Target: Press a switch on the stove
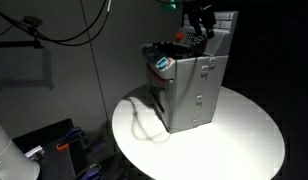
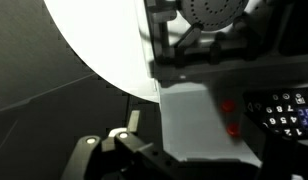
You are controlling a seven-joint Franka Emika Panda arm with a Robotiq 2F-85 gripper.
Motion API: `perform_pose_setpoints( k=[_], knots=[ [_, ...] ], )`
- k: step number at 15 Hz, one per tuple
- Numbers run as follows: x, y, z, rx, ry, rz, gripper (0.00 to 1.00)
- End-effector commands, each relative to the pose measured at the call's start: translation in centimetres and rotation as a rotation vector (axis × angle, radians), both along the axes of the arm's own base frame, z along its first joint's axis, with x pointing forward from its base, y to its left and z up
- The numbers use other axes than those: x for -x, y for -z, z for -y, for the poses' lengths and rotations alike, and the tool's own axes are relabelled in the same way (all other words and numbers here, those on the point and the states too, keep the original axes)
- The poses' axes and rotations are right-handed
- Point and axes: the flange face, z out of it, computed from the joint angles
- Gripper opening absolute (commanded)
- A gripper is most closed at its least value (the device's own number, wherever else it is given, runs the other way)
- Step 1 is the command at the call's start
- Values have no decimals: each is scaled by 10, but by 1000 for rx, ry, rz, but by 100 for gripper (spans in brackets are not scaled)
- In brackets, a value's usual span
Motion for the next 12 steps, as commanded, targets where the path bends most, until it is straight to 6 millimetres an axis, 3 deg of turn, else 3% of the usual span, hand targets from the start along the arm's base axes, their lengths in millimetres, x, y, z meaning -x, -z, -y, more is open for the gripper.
perform_pose_setpoints(
  k=[1, 12],
  knots=[
    [-11, -3, 3, 20, 30, 17, 100],
    [-16, 6, 3, 9, 50, 2, 100]
  ],
)
